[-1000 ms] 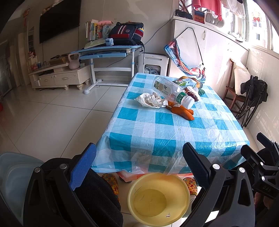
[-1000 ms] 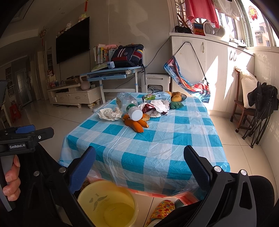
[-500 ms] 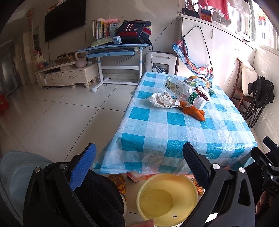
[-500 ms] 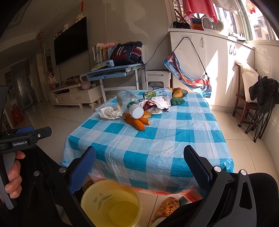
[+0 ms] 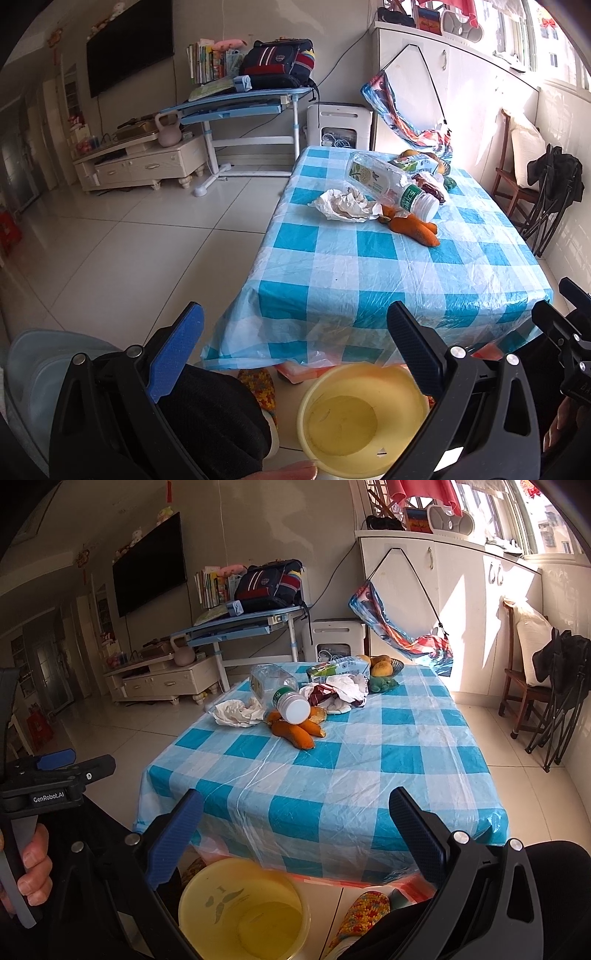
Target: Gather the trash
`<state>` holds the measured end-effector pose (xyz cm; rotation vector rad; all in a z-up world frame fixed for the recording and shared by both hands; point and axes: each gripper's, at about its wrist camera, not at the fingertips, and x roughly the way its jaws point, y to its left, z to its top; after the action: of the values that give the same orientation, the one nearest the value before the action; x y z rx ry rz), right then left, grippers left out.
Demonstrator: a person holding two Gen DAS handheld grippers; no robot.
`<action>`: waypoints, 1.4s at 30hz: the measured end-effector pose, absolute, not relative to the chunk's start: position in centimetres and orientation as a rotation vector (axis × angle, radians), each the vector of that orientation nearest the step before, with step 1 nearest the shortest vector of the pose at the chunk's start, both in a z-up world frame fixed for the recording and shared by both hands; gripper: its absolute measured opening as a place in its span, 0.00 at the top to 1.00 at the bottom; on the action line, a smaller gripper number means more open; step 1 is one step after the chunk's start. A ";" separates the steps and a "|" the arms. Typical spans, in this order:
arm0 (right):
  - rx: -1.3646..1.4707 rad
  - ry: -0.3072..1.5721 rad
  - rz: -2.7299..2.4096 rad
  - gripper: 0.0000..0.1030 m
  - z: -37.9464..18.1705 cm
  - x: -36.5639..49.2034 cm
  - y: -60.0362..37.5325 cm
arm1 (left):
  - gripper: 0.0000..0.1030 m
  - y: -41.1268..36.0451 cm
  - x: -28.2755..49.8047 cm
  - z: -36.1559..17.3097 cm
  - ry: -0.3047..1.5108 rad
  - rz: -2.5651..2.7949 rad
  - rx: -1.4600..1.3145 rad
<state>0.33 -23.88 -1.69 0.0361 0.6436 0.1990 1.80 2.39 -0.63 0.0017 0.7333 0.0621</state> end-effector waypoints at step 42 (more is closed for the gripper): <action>-0.134 0.846 0.479 0.18 -2.1 26.9 -18.0 | 0.07 1.7 24.5 -6.5 0.907 0.073 -0.166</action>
<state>26.92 -17.98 -2.09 -0.1338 0.8461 0.4787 24.51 1.65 -6.53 -0.1663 0.9069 0.0726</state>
